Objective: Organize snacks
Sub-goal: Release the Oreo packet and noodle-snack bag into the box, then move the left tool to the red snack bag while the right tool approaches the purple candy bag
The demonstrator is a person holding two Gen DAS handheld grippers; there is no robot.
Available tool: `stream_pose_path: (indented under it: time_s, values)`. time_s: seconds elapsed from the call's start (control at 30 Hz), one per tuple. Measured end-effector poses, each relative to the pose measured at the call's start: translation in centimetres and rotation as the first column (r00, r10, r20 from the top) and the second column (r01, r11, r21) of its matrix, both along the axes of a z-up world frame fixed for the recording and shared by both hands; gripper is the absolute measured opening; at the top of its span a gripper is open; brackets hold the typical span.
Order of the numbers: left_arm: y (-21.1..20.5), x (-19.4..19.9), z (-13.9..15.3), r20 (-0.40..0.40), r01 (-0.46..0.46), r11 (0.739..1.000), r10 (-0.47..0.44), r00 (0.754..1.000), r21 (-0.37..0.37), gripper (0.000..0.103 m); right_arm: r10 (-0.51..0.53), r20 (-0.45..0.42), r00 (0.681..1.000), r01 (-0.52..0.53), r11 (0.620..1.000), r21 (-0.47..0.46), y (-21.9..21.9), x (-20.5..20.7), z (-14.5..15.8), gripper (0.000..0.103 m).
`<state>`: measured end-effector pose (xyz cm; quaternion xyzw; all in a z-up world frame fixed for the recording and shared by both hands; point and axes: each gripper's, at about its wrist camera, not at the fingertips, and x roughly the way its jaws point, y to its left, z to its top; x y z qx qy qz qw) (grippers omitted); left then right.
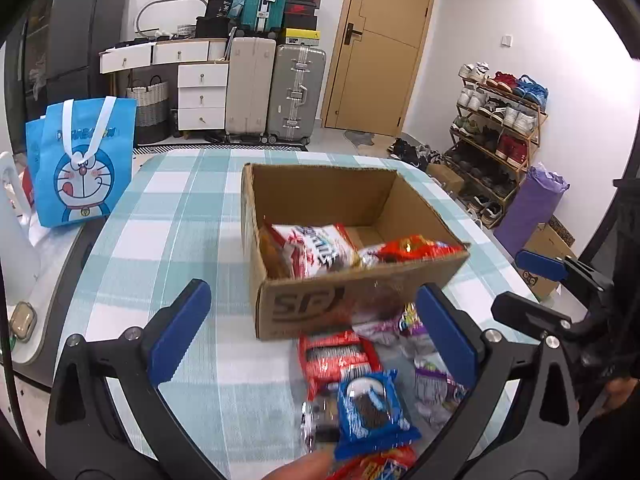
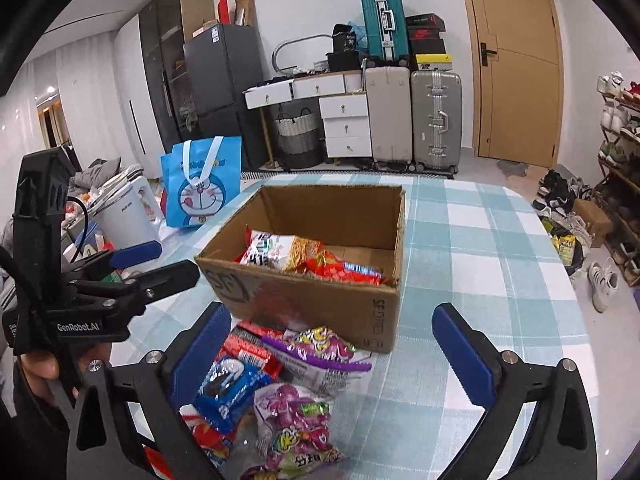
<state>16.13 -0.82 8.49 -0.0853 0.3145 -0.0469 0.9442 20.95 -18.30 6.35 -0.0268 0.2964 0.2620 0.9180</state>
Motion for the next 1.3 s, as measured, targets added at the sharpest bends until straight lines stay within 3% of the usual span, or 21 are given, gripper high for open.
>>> stream_pose_path:
  time_s: [0.37, 0.77, 0.93, 1.13, 1.3]
  values:
    - [-0.2, -2.1, -1.7, -0.093, -0.013, 0.998, 0.019, 0.996, 0.062, 0.102, 0.007, -0.077, 0.997, -0.009, 1.000, -0.028, -0.6, -0.9, -1.8, 0.102]
    - [-2.4, -5.3, -0.5, -0.087, 0.050, 0.996, -0.044, 0.995, 0.068, 0.102, 0.025, -0.154, 0.988, -0.035, 0.997, -0.061, -1.0, -1.0, -2.4, 0.102]
    - [-2.2, -7.1, -1.3, -0.095, 0.040, 0.997, -0.034, 0.995, 0.069, 0.102, 0.026, -0.135, 0.990, -0.034, 0.998, -0.055, -0.9, -1.6, -2.4, 0.102]
    - [-1.4, -8.7, -2.7, -0.104, 0.004, 1.000, -0.003, 0.995, 0.015, 0.102, 0.021, -0.115, 0.993, -0.021, 1.000, 0.001, -1.8, -2.5, -2.4, 0.102]
    - [-1.9, -9.7, -3.6, -0.083, 0.002, 0.999, 0.001, 0.997, 0.036, 0.102, 0.002, -0.087, 0.996, 0.003, 0.999, 0.051, -2.3, -3.6, -3.2, 0.102]
